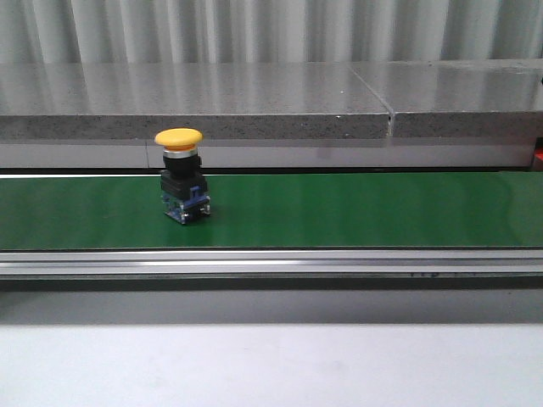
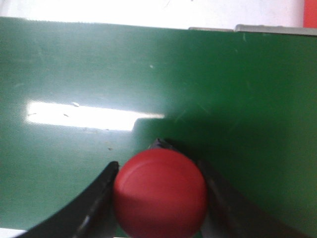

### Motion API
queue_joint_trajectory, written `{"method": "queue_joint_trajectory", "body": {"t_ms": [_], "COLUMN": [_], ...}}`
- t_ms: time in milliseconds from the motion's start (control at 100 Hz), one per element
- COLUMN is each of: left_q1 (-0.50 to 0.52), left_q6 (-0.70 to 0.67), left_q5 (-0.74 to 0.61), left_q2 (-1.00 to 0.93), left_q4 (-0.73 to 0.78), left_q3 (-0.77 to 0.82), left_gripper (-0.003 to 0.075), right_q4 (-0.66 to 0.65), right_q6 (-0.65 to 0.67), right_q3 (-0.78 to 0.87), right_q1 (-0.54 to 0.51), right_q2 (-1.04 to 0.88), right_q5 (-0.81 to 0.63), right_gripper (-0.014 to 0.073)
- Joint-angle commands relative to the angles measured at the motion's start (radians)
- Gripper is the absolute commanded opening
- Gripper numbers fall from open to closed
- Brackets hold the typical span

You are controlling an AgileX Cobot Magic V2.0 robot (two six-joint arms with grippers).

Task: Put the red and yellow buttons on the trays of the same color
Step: 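Reach the right gripper to the red push-button arriving on the belt, then carry the red push-button into the red tray and open the right gripper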

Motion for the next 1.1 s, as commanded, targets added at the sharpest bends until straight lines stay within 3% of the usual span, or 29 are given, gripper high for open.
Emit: {"method": "queue_joint_trajectory", "body": {"t_ms": [0,220,590,1090], "left_q1": [-0.009,-0.009,-0.009,-0.009], "left_q6": [-0.006,-0.006,-0.006,-0.006], "left_q5": [-0.061,-0.061,-0.051,-0.051], "left_q2": [-0.001,-0.001,-0.001,-0.001], "left_q4": [-0.018,-0.018,-0.018,-0.018], "left_q3": [-0.028,-0.028,-0.028,-0.028], "left_gripper": [-0.002,-0.002,-0.002,-0.002], "right_q4": [-0.002,-0.022,0.009,0.034], "right_q6": [-0.011,-0.011,-0.011,-0.011], "right_q3": [-0.062,-0.239,-0.363,-0.536], "right_q1": [-0.007,-0.109,-0.416,-0.44], "right_q2": [-0.031,-0.028,0.105,0.461], "right_q5": [-0.014,0.073,-0.019,-0.047], "right_gripper": [0.0057,0.0057,0.0057,0.0057]}}
